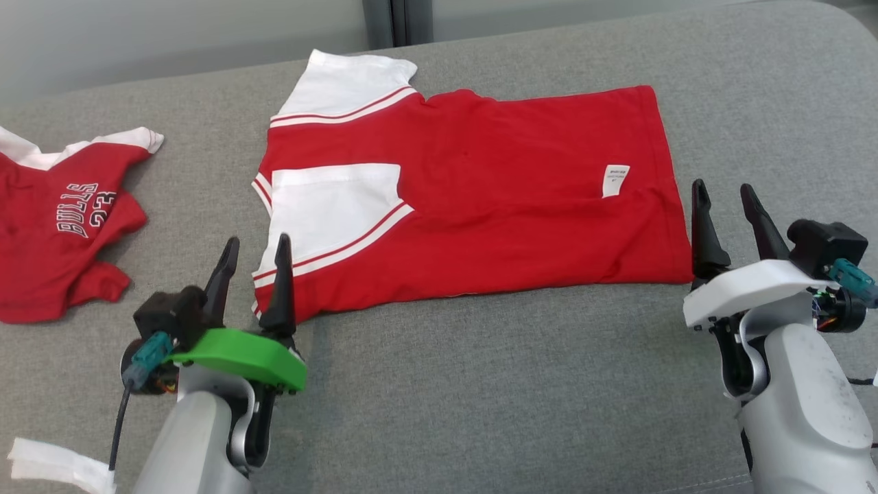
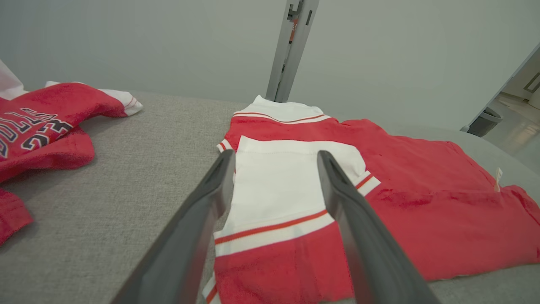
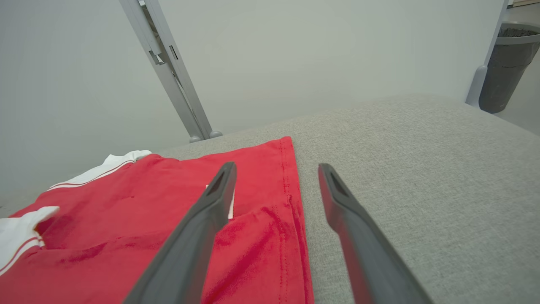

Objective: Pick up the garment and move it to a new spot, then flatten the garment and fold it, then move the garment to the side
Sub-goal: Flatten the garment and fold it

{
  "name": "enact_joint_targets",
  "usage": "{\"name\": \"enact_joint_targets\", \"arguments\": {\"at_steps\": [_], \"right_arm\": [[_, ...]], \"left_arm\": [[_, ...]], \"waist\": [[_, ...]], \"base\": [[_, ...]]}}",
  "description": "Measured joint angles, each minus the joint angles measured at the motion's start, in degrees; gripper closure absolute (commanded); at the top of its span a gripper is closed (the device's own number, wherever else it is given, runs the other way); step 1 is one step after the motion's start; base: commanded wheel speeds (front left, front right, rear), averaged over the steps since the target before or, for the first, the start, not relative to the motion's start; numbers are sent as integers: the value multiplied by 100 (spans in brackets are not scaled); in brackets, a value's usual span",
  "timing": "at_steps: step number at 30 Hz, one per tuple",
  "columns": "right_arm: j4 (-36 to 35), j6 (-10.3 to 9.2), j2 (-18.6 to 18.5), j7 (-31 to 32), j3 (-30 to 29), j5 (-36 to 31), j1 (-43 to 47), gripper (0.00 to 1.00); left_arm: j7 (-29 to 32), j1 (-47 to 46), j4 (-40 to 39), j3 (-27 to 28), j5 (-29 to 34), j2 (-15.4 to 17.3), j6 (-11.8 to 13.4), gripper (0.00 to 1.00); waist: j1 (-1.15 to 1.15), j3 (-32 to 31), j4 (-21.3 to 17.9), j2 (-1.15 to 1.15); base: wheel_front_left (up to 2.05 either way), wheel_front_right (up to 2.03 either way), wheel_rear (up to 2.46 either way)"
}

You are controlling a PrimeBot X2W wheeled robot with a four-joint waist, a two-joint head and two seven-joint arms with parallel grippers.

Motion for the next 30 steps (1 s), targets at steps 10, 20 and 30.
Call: {"name": "enact_joint_targets", "arguments": {"at_steps": [10, 20, 30], "right_arm": [[-512, 0, -2, 177, -156, -218, 994, 0], [-812, 0, -2, 428, -10, -377, 1211, 0], [-956, 0, -3, 604, 143, -400, 1160, 0]], "left_arm": [[691, 1092, -382, 116, -565, -11, 159, 0], [1502, 1133, -330, 318, -1229, -103, 313, 0], [1733, 583, 208, 485, -1444, -49, 370, 0]], "waist": [[0, -482, 32, 0], [0, -353, -75, 0], [0, -17, -296, 0]], "base": [[0, 0, 0], [0, 0, 0], [0, 0, 0]]}}
